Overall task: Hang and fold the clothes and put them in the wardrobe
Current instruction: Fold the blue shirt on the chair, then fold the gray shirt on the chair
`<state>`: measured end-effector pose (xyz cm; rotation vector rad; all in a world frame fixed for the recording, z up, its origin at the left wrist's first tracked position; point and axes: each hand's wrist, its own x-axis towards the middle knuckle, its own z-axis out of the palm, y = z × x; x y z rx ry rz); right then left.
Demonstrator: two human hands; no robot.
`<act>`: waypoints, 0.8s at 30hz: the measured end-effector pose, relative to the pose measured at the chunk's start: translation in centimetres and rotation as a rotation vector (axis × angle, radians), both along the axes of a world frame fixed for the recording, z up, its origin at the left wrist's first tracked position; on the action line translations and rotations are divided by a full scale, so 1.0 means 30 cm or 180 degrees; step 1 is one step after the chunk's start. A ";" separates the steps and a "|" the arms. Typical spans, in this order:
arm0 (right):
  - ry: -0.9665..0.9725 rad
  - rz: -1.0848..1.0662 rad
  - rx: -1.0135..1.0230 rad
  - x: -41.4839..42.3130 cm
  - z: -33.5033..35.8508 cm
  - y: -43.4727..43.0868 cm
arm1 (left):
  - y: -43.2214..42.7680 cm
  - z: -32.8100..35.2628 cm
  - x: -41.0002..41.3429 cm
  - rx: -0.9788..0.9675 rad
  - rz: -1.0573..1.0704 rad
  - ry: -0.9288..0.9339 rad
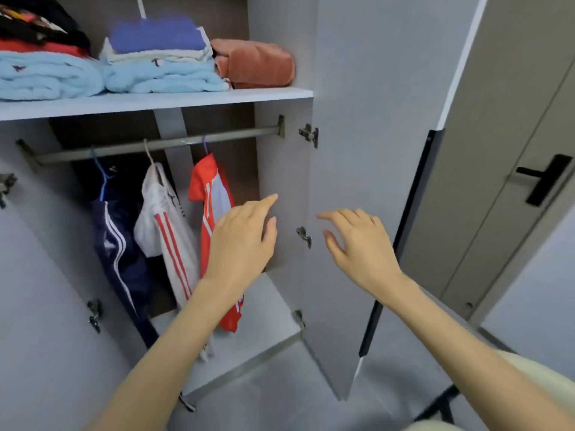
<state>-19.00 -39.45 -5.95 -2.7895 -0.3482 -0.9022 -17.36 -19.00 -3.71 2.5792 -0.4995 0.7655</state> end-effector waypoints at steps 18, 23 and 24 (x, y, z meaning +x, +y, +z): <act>0.1061 -0.1780 0.0696 -1.127 -0.395 -0.454 | -0.581 -0.329 -0.676 0.0452 -0.1603 0.0970; 0.1020 -0.2309 0.0893 -1.357 -0.474 -0.663 | -0.872 -0.418 -0.848 0.0614 -0.2116 0.1077; 0.1029 -0.2399 0.0907 -1.395 -0.494 -0.709 | -0.932 -0.442 -0.882 0.0659 -0.2166 0.1100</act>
